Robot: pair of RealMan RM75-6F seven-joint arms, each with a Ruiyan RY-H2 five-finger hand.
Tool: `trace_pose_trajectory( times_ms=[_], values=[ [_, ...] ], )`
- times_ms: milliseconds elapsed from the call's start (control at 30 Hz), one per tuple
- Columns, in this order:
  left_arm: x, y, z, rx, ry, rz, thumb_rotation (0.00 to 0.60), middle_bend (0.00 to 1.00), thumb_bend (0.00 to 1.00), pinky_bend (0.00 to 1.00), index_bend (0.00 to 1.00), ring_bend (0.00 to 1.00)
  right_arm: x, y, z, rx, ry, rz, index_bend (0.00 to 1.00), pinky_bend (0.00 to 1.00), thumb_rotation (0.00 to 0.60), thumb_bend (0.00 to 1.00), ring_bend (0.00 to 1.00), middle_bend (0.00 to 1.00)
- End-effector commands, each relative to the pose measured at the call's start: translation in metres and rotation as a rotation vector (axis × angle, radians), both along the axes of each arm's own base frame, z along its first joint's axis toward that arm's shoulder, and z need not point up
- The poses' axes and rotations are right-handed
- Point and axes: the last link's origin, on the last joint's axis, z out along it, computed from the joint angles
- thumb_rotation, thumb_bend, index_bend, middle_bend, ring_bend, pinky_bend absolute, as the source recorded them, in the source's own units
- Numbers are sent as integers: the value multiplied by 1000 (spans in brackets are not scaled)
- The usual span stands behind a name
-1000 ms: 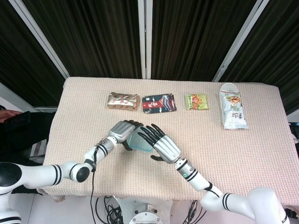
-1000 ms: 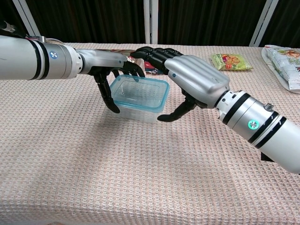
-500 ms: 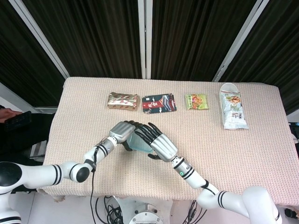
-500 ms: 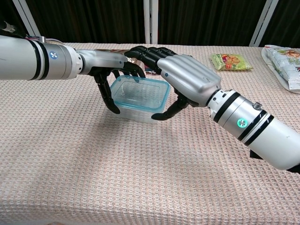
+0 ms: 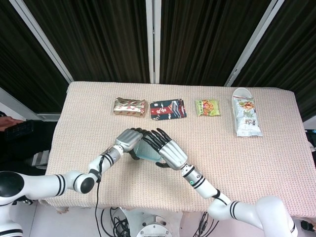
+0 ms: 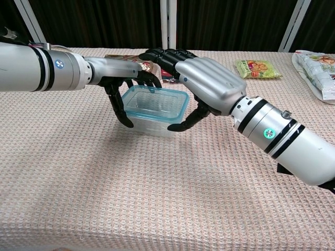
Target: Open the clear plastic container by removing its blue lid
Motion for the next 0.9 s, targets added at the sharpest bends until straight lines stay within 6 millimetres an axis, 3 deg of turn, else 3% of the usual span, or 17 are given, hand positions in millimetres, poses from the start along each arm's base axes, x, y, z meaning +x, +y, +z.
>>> trace_pose_trajectory(
  times_ms=[33,900],
  values=[
    [0,0,-1,4,5,-8,600,247,0,187,192,112,1,-1,3,-6,-2,2,0,0,600,0,0,0],
    [-2,-2,-12,53,35,-72,600,251,0,185,207,116,5,-3,19,18,-37,-14,0,0,600,0,0,1]
  ],
)
